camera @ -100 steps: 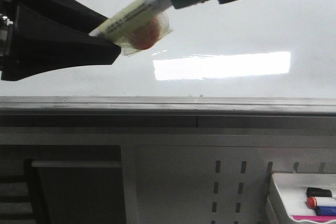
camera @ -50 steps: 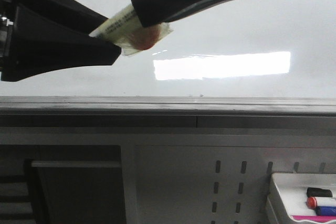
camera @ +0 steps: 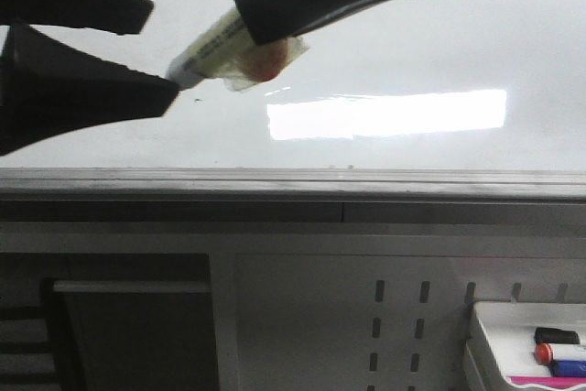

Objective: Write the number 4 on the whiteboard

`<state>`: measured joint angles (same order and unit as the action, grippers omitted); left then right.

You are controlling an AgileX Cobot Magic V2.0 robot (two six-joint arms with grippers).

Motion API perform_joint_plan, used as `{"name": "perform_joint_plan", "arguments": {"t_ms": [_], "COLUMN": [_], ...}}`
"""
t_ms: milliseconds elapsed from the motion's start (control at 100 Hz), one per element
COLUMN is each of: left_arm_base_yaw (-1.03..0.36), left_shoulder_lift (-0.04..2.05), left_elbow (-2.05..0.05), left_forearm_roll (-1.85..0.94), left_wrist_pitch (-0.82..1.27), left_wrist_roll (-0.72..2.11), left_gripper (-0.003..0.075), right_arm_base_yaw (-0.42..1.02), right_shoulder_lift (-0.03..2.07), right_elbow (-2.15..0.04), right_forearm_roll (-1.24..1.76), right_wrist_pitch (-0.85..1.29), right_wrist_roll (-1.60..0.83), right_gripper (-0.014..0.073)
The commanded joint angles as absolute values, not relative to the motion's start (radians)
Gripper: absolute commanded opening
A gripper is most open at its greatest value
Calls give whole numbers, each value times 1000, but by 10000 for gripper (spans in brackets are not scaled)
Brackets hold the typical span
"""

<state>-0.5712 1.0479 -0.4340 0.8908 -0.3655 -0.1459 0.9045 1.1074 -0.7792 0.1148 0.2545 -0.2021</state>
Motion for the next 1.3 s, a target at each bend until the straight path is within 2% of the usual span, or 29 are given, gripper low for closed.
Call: {"name": "perform_joint_plan", "arguments": {"t_ms": [0, 160, 420, 540, 630, 750, 1030, 1290], "left_arm_base_yaw": [-574, -574, -574, -574, -574, -574, -574, -574], "left_shoulder_lift": [985, 918, 902, 902, 902, 902, 902, 901], "left_elbow": [-461, -461, -461, -461, -461, -461, -461, -461], "left_forearm_roll": [765, 698, 690, 690, 690, 690, 690, 690], "left_wrist_pitch": [-289, -168, -163, -163, -163, -163, -163, -139], "left_wrist_roll": [-162, -162, -162, -162, -162, -162, -162, -162], "left_gripper": [419, 419, 417, 376, 351, 350, 350, 350], "right_arm_base_yaw": [867, 772, 653, 645, 645, 648, 711, 601], "right_shoulder_lift": [1108, 1200, 1395, 1450, 1478, 1517, 1517, 1436], "right_elbow": [-839, -951, -1172, -1237, -1242, -1234, -1183, -1156], "right_forearm_roll": [105, 105, 97, 93, 93, 105, 124, 119], "right_wrist_pitch": [191, 191, 201, 210, 222, 300, 300, 428], "right_wrist_roll": [-210, -210, -210, -212, -212, -212, -212, -210], "right_gripper": [-64, -64, -64, -64, -64, -64, -64, -64]}}
